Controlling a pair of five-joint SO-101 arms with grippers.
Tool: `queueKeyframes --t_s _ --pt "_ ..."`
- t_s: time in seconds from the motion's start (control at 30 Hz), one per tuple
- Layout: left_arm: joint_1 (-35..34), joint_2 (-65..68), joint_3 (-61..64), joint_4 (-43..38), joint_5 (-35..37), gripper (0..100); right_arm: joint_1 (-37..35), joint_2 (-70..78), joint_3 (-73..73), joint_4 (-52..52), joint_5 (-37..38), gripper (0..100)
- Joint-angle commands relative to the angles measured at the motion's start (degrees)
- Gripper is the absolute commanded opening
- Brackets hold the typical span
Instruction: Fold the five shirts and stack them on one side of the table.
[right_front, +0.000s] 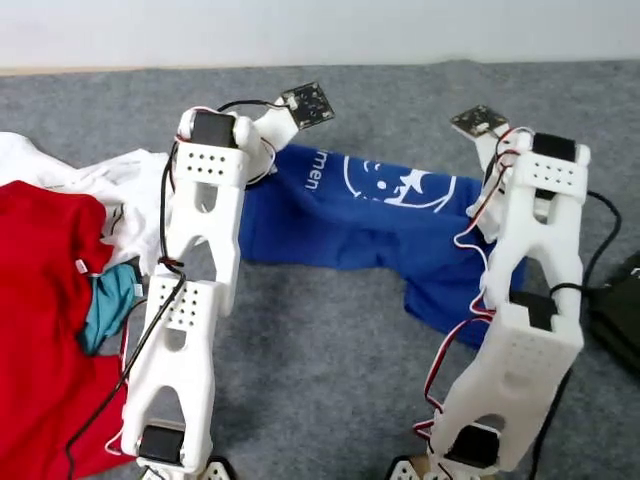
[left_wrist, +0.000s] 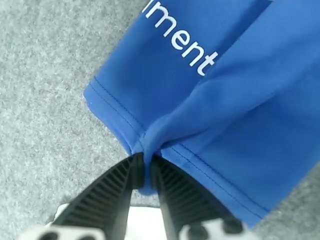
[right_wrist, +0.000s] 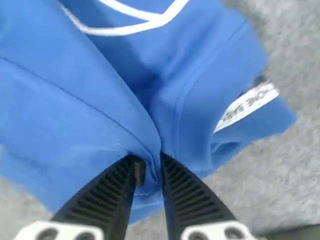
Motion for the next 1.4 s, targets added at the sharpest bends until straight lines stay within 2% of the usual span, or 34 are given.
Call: queueKeyframes --t_s 0.0,0.07,0.13,0.5,0.73,0.93,1.13,1.37 --pt "0.3 -4.5 -0.3 1.5 0.7 0 0.7 -0.7 -0.6 -2.1 -0.4 14.4" --pt "0.3 -4.5 -0.3 1.5 0.7 0 0.7 -1.0 -0.7 -2.0 -2.7 23.6" --pt "0.4 -4.5 -0.3 1.5 0.7 0 0.7 -2.0 -2.0 -0.7 -2.7 28.8" --pt "2.5 -4.2 -0.3 1.5 0.7 0 -4.1 -9.8 -9.1 19.5 -3.2 29.0" --pt "3.0 -4.0 -0.3 1.5 0.7 0 -5.8 -14.3 1.7 19.7 -6.3 28.3" --pt "2.9 -4.0 -0.3 1.5 0.7 0 -8.2 -17.8 12.6 19.6 -13.5 20.4" --pt "2.8 -4.0 -0.3 1.5 0.7 0 -8.4 -17.6 14.1 17.0 -17.4 21.9" --pt "2.5 -4.0 -0.3 1.5 0.7 0 -7.1 -11.1 13.8 12.6 -17.8 21.7"
